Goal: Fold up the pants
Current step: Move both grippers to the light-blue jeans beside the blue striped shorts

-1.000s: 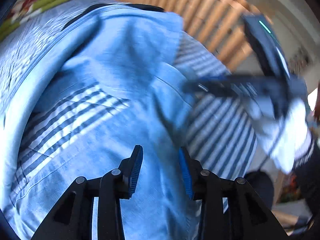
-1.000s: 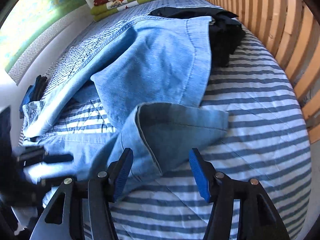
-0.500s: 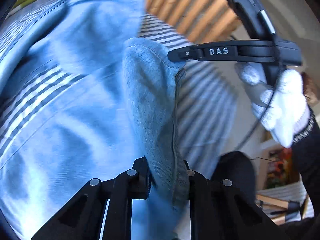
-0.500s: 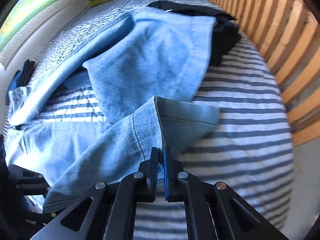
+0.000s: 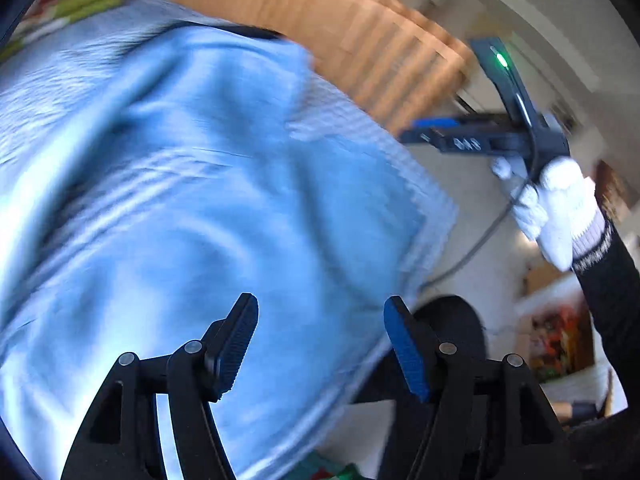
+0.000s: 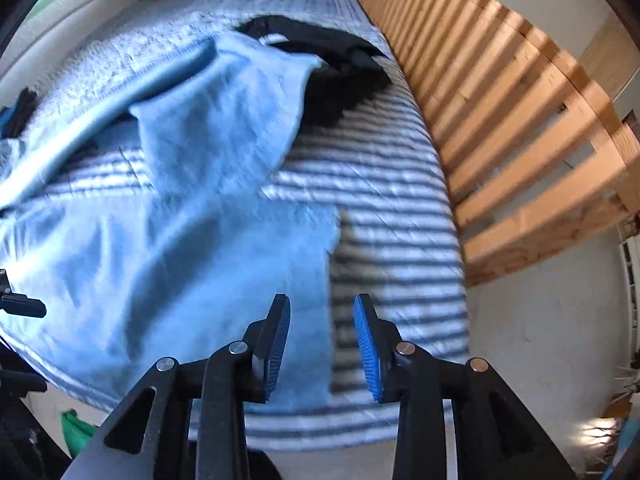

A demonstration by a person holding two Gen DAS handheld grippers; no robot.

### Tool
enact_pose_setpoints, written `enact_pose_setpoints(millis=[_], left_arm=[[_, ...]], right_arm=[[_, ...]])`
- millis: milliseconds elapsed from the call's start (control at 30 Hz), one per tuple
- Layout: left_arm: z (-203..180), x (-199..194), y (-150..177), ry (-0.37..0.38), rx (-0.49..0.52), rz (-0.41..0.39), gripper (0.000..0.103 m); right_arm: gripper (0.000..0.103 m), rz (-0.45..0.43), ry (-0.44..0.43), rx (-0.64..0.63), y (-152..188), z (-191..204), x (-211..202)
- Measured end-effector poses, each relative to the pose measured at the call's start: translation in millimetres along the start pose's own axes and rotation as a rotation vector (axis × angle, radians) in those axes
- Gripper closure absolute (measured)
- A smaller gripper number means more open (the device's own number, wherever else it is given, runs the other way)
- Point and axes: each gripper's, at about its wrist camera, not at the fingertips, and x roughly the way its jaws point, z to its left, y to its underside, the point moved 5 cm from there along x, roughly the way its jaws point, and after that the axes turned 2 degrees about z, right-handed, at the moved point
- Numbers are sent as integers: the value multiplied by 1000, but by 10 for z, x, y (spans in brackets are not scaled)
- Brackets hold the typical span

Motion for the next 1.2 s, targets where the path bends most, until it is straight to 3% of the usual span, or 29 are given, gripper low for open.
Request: enact_pose_setpoints(millis=[233, 400, 633, 800, 900, 1067, 1200], left_arm=[[1485, -1183, 387, -210, -307, -179, 34], [2511, -2134, 780, -403, -507, -344, 34], [4094, -3273, 1424, -540, -858, -512, 35], [4764, -3483, 1362, -628, -891, -462, 35], [4957, -3400, 1212, -641, -903, -454, 35], [5037, -3003, 879, -694, -737, -304, 34], [4978, -2864, 826, -751, -612, -200, 34]], right_arm=[[73, -109, -6, -56, -555, 679, 102], [73, -114, -15, -60, -895, 1036, 222], [73, -132, -1, -153, -1384, 1602, 293], [72, -173, -51, -279, -1758, 2247, 329], [63, -202, -106, -385, -1953, 2767, 357], [52, -213, -189, -571, -2107, 3671, 523], [49, -216, -195, -751, -2026, 4331, 697]])
